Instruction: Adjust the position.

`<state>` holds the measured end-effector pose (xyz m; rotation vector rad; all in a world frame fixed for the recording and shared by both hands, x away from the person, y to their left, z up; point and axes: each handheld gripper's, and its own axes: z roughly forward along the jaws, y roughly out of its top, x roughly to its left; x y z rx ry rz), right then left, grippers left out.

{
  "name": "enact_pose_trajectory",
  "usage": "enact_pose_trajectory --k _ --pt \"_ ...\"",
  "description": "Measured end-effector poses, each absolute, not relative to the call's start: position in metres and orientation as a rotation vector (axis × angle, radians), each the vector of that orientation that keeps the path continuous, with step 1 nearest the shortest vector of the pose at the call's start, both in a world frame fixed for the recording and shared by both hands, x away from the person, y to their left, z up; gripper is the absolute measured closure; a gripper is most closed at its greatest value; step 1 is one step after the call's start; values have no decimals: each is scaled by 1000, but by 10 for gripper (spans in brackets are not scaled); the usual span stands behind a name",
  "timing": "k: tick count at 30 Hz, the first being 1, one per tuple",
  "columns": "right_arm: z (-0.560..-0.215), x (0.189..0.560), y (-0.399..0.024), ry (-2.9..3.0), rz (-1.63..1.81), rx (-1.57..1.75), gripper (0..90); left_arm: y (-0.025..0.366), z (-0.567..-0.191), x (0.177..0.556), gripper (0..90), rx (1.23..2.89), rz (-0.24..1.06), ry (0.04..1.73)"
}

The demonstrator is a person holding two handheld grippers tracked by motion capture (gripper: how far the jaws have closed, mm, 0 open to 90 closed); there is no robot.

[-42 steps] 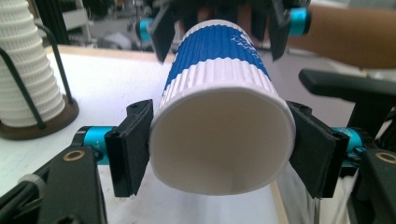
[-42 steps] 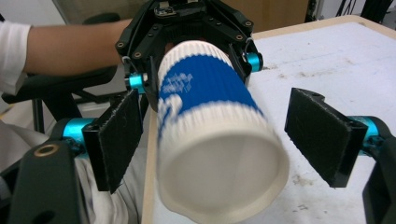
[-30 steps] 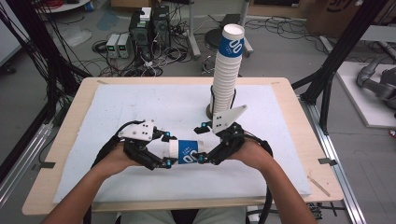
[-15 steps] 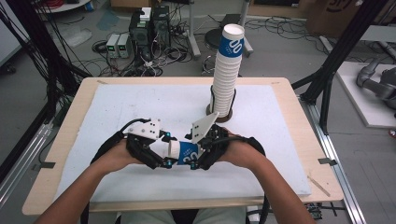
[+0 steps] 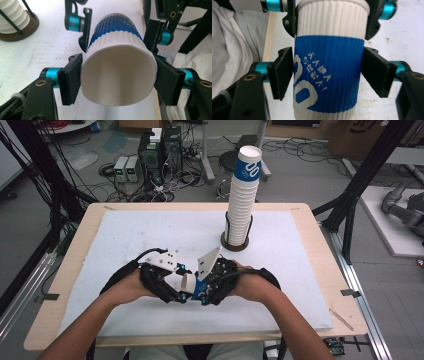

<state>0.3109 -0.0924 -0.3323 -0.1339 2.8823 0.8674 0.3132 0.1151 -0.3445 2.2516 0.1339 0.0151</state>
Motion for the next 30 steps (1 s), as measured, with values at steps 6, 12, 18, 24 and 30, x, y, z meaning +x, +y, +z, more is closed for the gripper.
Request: enact_pose_trajectory --k 6,12,18,24,30 --pt "-337 310 -89 2895 823 -132 304 112 -346 314 302 2273 8 142" --pt "-338 309 -90 2879 806 -109 316 109 -347 313 287 2267 25 160" --pt "-340 309 -94 2870 834 -91 315 113 -346 313 212 2185 35 182" --pt "-339 310 -102 2856 937 -46 316 124 -344 312 193 2064 58 192" --pt "-340 315 -118 2824 1072 29 315 138 -342 311 185 1913 78 244"
